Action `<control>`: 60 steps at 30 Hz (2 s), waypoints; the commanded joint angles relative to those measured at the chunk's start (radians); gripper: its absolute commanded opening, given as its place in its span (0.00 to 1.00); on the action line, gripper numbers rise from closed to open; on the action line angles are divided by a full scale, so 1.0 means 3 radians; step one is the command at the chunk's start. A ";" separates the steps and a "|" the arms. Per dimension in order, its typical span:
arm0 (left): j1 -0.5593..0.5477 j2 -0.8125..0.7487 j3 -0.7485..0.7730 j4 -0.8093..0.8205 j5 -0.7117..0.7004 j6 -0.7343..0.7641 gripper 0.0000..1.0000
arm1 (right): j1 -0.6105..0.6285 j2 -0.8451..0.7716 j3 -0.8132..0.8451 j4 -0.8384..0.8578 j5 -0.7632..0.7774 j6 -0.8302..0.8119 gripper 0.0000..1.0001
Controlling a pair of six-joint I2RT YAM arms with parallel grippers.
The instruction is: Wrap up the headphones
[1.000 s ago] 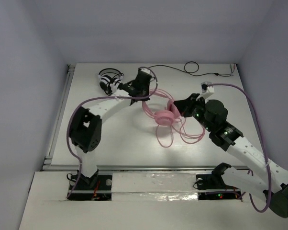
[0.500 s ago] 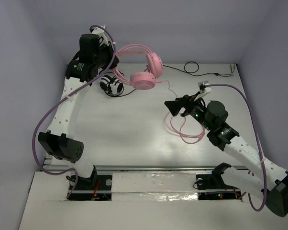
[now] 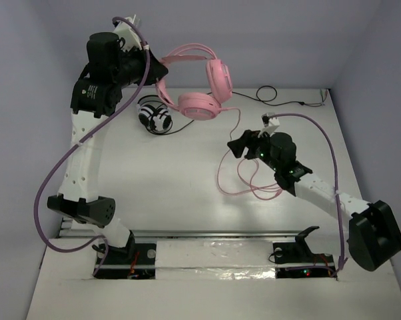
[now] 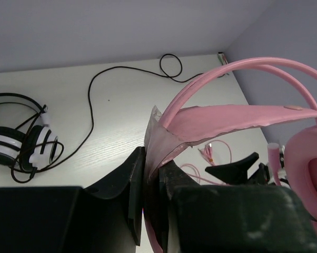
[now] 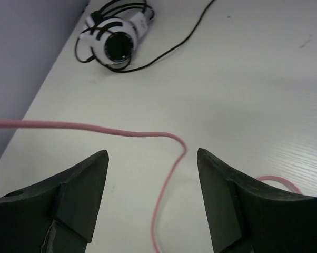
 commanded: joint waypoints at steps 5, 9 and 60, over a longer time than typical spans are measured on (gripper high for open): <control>0.0053 -0.0241 -0.0104 0.0397 0.0272 -0.0209 0.00 | -0.0118 0.0179 -0.0161 0.0595 -0.0001 -0.0054 0.75; 0.0053 -0.0282 -0.0247 0.0566 0.0421 -0.0296 0.00 | -0.0118 0.0531 -0.0145 0.0861 -0.0447 -0.0009 0.78; 0.0978 -0.1329 -0.4439 0.3358 -0.0585 -0.2187 0.00 | 0.1256 0.1713 0.1111 -0.2016 0.0488 0.0181 0.00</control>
